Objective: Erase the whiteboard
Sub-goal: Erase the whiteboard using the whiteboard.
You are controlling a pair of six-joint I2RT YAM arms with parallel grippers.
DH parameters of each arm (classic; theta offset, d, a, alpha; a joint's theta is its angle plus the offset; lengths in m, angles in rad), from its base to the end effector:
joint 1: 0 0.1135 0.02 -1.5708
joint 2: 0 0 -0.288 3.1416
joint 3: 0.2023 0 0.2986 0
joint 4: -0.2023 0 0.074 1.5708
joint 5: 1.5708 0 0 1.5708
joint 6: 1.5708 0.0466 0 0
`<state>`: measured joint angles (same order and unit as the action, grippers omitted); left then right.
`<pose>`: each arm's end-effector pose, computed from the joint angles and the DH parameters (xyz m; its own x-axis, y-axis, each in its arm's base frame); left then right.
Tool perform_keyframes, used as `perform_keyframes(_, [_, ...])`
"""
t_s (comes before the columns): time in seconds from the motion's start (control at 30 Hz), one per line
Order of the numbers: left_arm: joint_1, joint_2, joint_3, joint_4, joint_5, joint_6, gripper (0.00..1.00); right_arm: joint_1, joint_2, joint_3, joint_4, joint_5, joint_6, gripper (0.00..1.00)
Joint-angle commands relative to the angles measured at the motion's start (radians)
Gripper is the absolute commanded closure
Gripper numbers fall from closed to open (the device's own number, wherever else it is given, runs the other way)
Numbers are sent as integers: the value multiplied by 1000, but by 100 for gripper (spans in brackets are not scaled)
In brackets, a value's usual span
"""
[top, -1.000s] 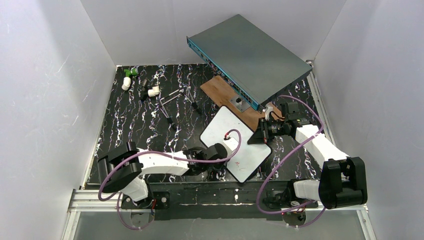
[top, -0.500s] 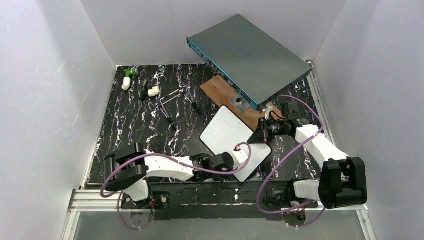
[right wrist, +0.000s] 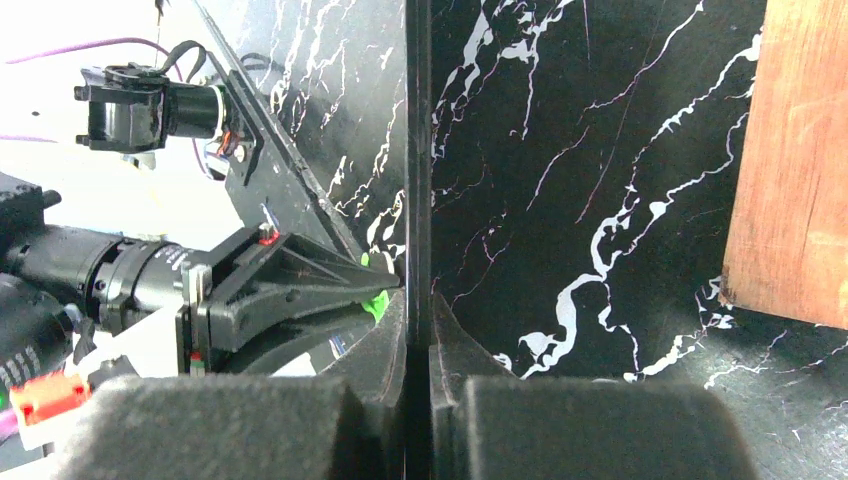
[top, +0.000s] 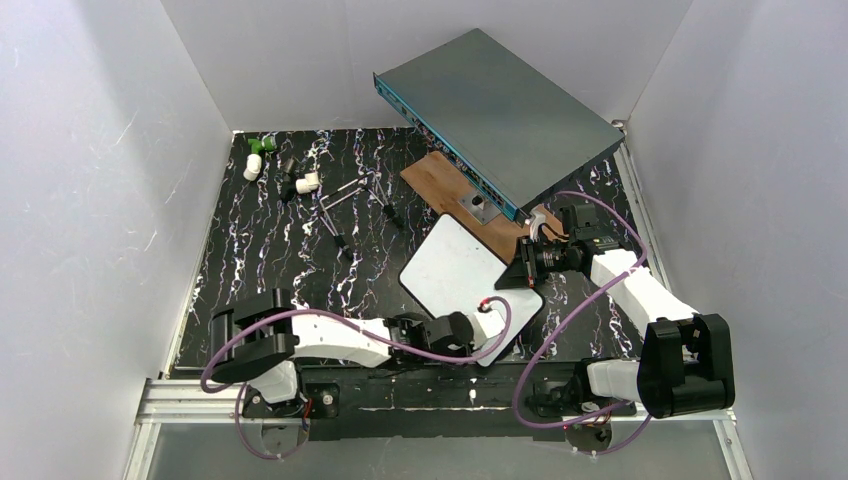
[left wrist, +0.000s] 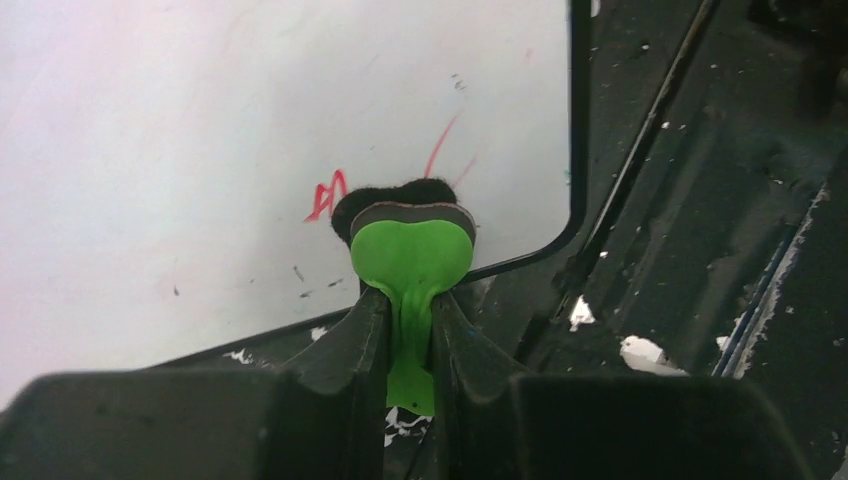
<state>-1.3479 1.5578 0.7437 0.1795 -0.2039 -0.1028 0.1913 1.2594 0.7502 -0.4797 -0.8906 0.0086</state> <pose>0.0881 -0.3461 0.1591 -0.2247 0.5366 -0.8134 0.9007 0.4328 0.0368 0.2613 0.0875 0.2111 -0.8248 -0.1542 -0.5440 -0.5320 0.5376 0.6542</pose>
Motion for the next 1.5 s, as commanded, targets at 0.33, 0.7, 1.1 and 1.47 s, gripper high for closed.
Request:
perform_keyframes(0.33, [164,-49,-16,-28,21,-59,100,10,1,17,-24,-47,-6,99])
perform_keyframes(0.7, [-18,53,95,-34,-41,68,100,11,1,15,-24,-47,-6,99])
perform_keyframes(1.1, [99,-42,8,-10,16,-9,100,10,0,17,-26,-50,-6,99])
perform_keyframes(1.47, [42,53,100,-97,-66,23,100,10,1,15,-25,-48,-6,99])
